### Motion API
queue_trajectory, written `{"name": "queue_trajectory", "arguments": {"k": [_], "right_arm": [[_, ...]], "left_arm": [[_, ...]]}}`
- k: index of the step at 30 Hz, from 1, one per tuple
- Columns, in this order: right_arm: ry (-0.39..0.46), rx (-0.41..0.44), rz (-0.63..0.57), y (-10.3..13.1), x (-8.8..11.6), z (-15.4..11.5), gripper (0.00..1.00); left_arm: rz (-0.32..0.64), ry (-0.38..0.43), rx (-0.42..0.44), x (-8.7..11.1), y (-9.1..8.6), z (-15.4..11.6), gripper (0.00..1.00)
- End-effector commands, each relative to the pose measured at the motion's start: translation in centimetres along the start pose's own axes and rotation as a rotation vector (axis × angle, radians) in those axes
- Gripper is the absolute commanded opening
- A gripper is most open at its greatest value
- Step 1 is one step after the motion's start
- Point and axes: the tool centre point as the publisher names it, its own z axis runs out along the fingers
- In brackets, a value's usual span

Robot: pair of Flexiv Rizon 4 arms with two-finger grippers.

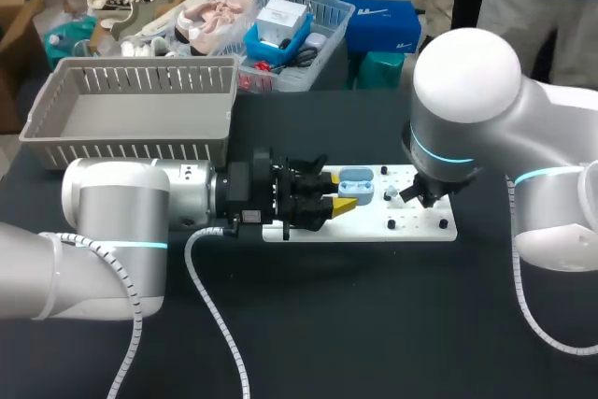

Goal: Pick up each earbud case from the left stands, insert the matching earbuds, close the lid, and place the case in the box.

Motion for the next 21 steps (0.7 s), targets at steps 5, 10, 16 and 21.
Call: {"name": "queue_trajectory", "arguments": {"k": [5, 10, 16, 21], "right_arm": [[0.002, 0.003, 0.003, -0.01, -0.13, 0.52, 0.38], [0.006, 0.004, 0.004, -0.10, -0.09, 0.64, 0.31], [0.011, 0.006, 0.007, -0.24, 0.00, 0.73, 0.22], [0.014, 0.006, 0.009, -0.28, 0.07, 0.80, 0.18]], "left_arm": [[0.001, -0.001, -0.001, 0.07, 0.03, 0.06, 0.00], [0.001, -0.001, -0.001, 0.07, 0.03, 0.06, 0.00], [0.001, -0.001, -0.001, 0.07, 0.03, 0.06, 0.00], [0.001, -0.001, -0.001, 0.07, 0.03, 0.06, 0.00]]}}
